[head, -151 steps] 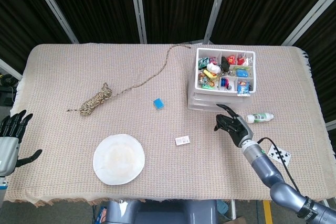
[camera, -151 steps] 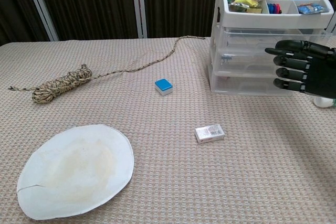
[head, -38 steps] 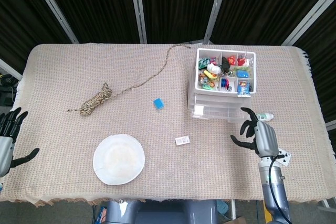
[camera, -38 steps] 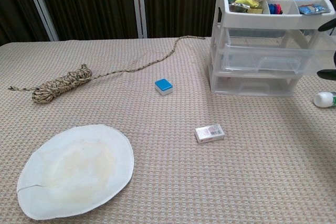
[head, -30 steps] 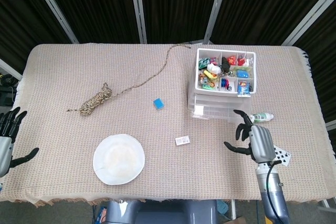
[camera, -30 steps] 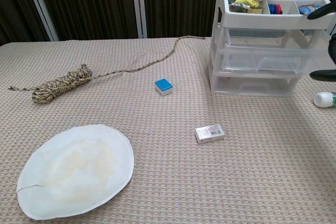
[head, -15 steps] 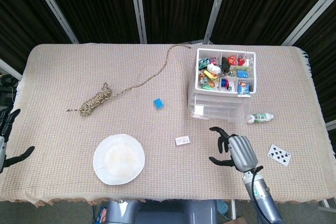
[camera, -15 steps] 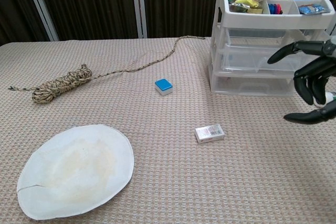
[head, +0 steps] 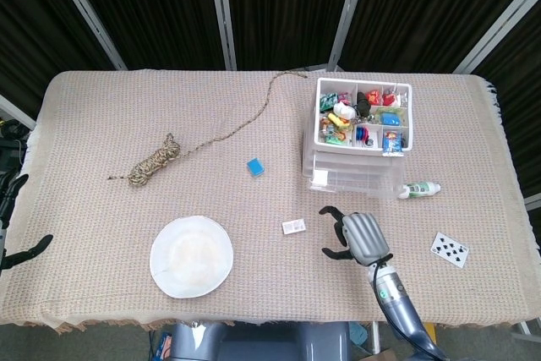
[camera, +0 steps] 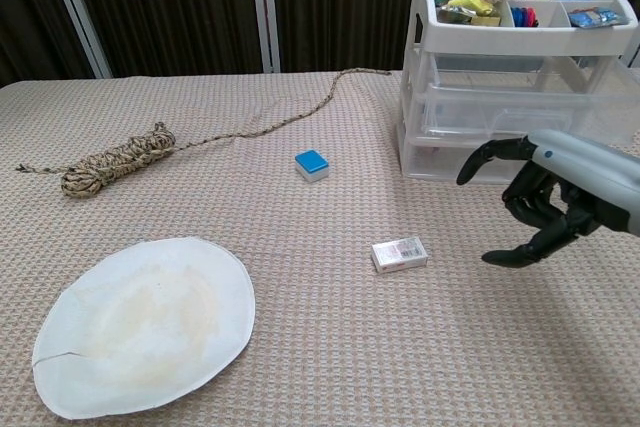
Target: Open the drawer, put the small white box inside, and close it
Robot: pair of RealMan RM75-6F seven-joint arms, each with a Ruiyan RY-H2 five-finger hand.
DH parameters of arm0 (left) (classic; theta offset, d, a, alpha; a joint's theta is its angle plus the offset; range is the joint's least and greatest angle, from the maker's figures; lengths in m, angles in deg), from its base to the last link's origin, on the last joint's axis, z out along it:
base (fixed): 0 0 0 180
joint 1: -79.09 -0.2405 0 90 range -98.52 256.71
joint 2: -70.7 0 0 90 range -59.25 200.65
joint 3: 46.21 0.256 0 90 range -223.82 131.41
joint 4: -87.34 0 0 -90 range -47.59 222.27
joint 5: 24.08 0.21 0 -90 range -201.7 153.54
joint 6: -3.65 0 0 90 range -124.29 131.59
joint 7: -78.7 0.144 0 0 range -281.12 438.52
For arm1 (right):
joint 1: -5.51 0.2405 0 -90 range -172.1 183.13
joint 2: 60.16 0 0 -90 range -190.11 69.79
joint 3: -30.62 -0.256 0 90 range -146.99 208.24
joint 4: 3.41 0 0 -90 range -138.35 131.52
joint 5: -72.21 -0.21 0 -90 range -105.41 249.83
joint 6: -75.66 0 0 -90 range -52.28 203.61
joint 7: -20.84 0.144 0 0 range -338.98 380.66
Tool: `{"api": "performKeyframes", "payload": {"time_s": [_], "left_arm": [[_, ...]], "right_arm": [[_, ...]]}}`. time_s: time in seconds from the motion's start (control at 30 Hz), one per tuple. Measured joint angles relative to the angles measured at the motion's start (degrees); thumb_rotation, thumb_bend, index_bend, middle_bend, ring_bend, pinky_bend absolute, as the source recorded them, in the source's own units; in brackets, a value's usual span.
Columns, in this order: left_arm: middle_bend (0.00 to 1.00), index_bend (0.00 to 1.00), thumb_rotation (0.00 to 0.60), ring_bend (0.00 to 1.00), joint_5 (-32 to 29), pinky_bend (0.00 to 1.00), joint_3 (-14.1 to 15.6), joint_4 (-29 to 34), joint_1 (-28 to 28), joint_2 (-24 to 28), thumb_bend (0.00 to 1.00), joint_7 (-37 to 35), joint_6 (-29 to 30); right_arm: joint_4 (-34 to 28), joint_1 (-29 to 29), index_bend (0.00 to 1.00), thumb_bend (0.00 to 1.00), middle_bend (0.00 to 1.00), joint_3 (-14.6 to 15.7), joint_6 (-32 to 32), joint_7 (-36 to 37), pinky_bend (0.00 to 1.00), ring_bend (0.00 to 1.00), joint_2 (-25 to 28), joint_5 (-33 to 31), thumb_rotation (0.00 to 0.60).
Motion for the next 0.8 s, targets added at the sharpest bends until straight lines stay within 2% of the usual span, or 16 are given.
{"api": "performKeyframes", "payload": {"time_s": [0.17,0.47,0.8], "left_arm": [[0.00,0.06,0.600,0.00,0.3,0.00,0.1,0.1,0.0,0.0,0.21,-0.2,-0.1],[0.00,0.06,0.600,0.00,0.8,0.00,0.3,0.5,0.0,-0.1,0.21,-0.2,0.0],[0.00,0.06,0.600,0.00,1.2,0.00,0.5,0.7,0.0,-0.2,0.21,0.0,0.0]], "right_arm": [[3.4,1.6,0.34,0.06,0.94,-1.7,1.2,-2.8,0.61,0.92,-3.5,-3.2,0.600],[7.5,3.1,0.39,0.08,0.94,-2.2,3.0,-6.1,0.61,0.92,-7.6,-7.3,0.600],[11.1,4.6,0.40,0.11,0.94,-3.3,2.7,-7.0,0.61,0.92,-11.7,-7.6,0.600]]}}
